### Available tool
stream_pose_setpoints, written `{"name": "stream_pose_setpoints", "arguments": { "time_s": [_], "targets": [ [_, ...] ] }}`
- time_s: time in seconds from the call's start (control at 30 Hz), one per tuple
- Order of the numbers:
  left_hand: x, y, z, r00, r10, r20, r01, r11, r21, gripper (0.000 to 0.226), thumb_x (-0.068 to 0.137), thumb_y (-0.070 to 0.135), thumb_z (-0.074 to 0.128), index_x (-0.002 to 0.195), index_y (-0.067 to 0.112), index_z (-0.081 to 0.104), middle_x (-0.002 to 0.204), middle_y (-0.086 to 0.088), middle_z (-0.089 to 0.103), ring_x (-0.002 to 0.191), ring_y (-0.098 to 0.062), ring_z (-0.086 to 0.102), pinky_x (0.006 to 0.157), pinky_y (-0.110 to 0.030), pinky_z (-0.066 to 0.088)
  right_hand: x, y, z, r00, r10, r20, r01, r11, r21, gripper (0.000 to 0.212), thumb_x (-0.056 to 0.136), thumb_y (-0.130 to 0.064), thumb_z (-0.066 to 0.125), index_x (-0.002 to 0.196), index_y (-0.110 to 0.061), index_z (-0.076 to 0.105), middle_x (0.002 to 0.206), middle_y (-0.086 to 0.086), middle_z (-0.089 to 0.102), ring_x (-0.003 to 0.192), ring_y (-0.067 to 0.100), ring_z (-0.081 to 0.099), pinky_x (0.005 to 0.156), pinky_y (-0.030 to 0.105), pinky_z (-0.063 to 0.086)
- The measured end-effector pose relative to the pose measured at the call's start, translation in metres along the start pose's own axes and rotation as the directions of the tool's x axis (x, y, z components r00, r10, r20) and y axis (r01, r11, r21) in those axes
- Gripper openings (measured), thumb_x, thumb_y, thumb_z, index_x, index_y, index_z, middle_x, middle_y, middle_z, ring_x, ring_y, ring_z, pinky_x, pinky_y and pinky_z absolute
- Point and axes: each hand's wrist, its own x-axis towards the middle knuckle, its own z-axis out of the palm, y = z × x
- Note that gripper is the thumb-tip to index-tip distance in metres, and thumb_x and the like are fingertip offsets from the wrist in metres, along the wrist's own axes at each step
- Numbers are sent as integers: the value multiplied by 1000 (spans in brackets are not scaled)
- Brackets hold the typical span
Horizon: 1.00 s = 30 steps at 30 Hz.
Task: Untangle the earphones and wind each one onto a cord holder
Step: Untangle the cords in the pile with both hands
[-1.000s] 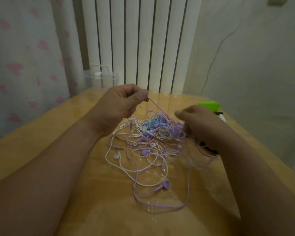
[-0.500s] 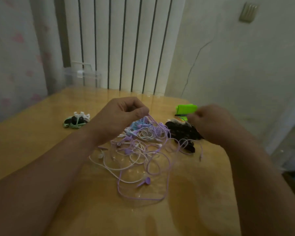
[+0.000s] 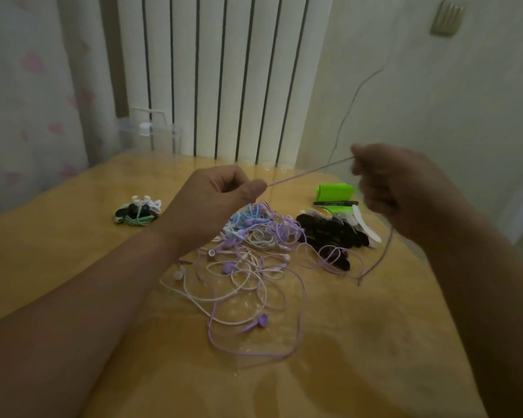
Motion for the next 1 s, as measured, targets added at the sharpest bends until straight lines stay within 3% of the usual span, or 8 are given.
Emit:
{"name": "stream_pose_setpoints", "arguments": {
  "time_s": [0.17,0.23,0.33,0.47,0.6,0.73,0.9,1.0],
  "targets": [
    [-4,5,0,996,-22,90,14,996,87,22,102,22,63,97,4,74,55,20,58,50,4,50,53,-8,39,-3,21,-31,970,-19,-242,-62,945,-322,38,93,-13,62,55,-10,61,53,6,45,45,18,35,50,32,32],
    [-4,5,-2,997,17,77,-25,994,110,20,100,27,66,95,11,75,68,6,68,59,-8,57,57,-20,46,-6,35,-27,978,41,-204,-159,776,-611,25,92,-20,64,73,-3,70,69,23,61,56,24,54,60,38,46],
    [-3,1,0,994,82,77,-96,976,194,17,98,34,69,93,18,76,79,-20,67,75,-41,59,69,-48,52,-13,36,0,993,-14,-115,-95,477,-874,28,99,-26,57,95,-3,73,90,21,70,85,33,65,75,40,52],
    [-6,1,9,982,162,96,-181,950,253,21,99,43,67,99,24,75,76,-11,69,69,-34,62,67,-51,53,-25,11,67,992,-81,101,124,820,-558,40,110,-42,42,118,-13,67,107,5,71,97,22,68,92,46,54],
    [-7,-4,9,979,196,57,-204,947,246,16,99,39,62,104,24,69,81,-5,69,75,-28,66,69,-51,54,-16,21,98,934,161,320,-24,920,-392,58,104,-65,40,114,-13,65,81,0,64,56,13,57,56,33,49],
    [-5,-8,7,986,134,97,-158,935,318,11,98,31,71,93,23,65,66,0,58,59,-13,50,58,-36,45,-4,45,75,970,56,235,38,925,-378,44,99,-55,62,90,-13,73,49,-13,47,44,3,39,48,25,30],
    [-1,-8,-3,992,-30,119,1,973,232,25,104,32,62,87,18,73,57,13,50,52,-2,41,54,-17,37,13,57,34,991,0,-136,9,998,66,42,97,-22,68,56,-18,59,51,-5,33,42,12,25,42,22,21],
    [0,-12,-12,976,-155,154,143,986,82,33,105,34,59,90,9,73,54,9,42,50,-10,34,51,-20,33,13,65,29,985,28,-173,-28,1000,1,48,95,-17,63,48,-20,56,48,-10,35,43,12,26,43,22,21]
  ]
}}
